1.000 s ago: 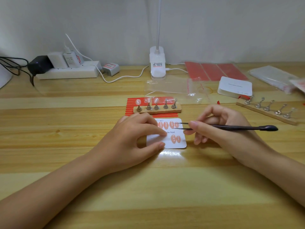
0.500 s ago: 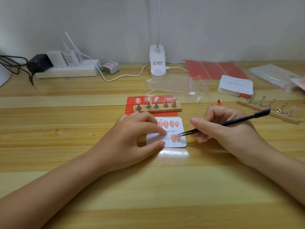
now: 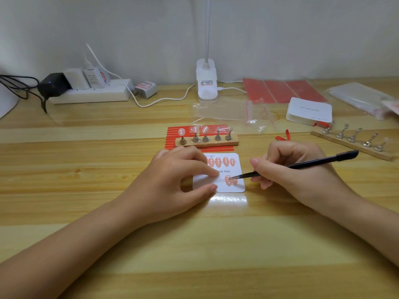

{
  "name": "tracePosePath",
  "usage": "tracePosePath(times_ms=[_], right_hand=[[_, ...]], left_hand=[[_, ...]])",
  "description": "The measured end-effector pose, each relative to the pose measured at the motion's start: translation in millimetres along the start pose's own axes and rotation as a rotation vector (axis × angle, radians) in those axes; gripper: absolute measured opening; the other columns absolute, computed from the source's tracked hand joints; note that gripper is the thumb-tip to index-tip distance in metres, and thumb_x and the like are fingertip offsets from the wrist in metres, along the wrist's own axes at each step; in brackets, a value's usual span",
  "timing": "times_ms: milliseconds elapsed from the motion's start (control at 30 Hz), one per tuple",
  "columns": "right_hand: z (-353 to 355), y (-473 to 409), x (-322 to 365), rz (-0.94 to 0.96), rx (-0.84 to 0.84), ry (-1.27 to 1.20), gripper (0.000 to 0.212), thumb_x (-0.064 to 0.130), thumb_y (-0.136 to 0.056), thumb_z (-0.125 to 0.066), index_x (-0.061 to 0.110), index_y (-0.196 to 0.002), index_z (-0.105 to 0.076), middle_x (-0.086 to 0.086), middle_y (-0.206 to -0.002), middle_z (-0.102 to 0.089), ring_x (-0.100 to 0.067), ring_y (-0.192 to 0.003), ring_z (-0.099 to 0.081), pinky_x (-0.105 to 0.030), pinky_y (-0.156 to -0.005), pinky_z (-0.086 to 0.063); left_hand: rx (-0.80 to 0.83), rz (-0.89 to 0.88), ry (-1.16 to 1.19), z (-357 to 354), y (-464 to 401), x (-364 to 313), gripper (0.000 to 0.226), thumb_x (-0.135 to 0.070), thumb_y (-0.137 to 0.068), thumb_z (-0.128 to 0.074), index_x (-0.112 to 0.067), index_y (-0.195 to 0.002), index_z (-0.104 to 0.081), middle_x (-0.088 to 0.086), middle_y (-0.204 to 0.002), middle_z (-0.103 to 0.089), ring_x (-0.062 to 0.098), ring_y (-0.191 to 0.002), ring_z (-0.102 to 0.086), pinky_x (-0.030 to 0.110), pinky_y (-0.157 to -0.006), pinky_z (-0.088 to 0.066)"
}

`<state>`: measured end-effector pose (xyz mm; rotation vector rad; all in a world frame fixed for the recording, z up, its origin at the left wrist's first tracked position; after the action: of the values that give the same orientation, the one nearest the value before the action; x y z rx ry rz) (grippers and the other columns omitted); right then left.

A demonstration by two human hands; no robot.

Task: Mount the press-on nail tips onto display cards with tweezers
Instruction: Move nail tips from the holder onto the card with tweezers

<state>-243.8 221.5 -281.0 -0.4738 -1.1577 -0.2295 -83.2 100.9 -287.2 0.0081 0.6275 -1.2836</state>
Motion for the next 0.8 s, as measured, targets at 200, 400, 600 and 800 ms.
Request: tracePosePath(times_ms=[200,400,600,800], right_hand=[[0.6,0.9,0.4,-0.026,-0.009,0.02,0.03,0.007,-0.082,-0.065,0.004,-0.055,-0.053,-0.004,-0.049,-0.064,-0.012,-0.056,-0.067,-0.014,-0.055,-0.051],[4.4,-1.8,-0.4,-0.11,-0.094,-0.26,0.025,0.028,-0.061,-0.069,0.018,-0.046,-0.052,-0.004,-0.045,-0.058,-0.012,-0.05,-0.064,-0.014,-0.047,-0.047],[7.8,-5.0,-4.3,-0.117,-0.127,-0.377,0.022,0.04,-0.054,-0.07,0.023,-0.048,-0.058,-0.001,-0.053,-0.061,-0.01,-0.053,-0.063,-0.014,-0.048,-0.047],[3.6,-5.5,1.8,-0.058,-0.101,-0.263,0.041,0.064,-0.055,-0.069,0.026,-0.069,-0.075,-0.005,-0.066,-0.071,-0.013,-0.053,-0.065,-0.017,-0.053,-0.052]], left_hand=[[0.029,-0.051,-0.082,5.6,-3.5,-3.0,0.027,-0.046,-0.079,-0.059,-0.027,-0.095,-0.071,-0.015,-0.091,-0.061,-0.006,-0.08,-0.049,0.034,-0.074,-0.04],[0.049,-0.026,0.089,14.9,-11.6,-2.6,0.022,-0.034,-0.078,-0.061,-0.018,-0.088,-0.072,-0.011,-0.086,-0.063,0.003,-0.079,-0.058,0.03,-0.07,-0.049],[-0.26,0.004,0.05,34.4,-28.2,7.9,0.022,-0.022,-0.075,-0.072,-0.02,-0.089,-0.056,-0.01,-0.088,-0.052,0.006,-0.075,-0.047,0.005,-0.069,-0.033],[-0.181,0.228,0.275,19.0,-51.6,31.3,0.056,-0.017,-0.07,-0.079,-0.029,-0.114,-0.047,-0.017,-0.091,-0.058,-0.009,-0.086,-0.053,-0.001,-0.07,-0.033]])
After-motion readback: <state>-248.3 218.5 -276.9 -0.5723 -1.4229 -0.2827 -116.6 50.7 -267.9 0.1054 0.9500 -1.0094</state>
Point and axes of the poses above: each hand's wrist, its own y-axis away from the middle knuckle, its own z-axis out of the back of the hand, x = y × z, the point moved 3 cm from there along -y, towards the middle knuckle
